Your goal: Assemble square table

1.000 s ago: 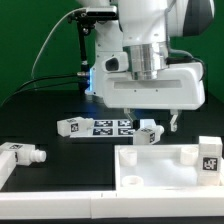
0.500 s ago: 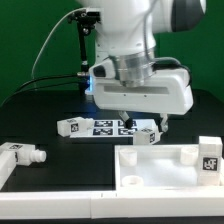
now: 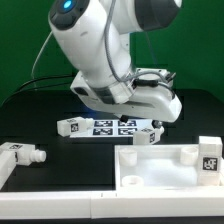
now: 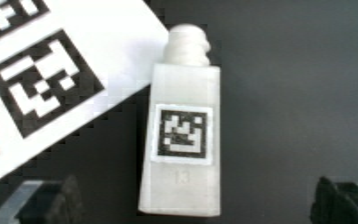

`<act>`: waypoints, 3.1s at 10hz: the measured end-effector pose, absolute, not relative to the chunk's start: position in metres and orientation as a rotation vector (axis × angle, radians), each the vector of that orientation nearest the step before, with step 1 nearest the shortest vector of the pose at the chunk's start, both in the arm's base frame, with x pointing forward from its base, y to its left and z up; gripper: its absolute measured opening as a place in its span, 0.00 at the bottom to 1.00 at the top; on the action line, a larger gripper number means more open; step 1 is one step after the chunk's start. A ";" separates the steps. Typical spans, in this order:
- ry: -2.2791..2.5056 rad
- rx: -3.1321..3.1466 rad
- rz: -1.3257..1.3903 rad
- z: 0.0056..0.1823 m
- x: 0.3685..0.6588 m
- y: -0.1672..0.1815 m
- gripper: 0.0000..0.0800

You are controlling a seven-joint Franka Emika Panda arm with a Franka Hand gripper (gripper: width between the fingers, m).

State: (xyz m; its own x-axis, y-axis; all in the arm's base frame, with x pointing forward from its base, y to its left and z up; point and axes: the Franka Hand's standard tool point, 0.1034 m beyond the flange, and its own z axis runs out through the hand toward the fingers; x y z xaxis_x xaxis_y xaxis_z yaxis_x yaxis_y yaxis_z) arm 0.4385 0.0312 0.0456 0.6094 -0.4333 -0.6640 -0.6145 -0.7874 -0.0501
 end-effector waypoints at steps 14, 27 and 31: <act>0.806 -2.295 1.302 0.008 0.411 0.047 0.66; 0.714 -2.641 0.559 0.099 0.521 0.031 0.35; 0.664 -2.827 0.104 0.126 0.552 0.034 0.35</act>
Offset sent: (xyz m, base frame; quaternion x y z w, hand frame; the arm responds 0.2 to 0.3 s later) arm 0.0000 0.0000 0.0000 0.0000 -0.1296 0.0000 0.9916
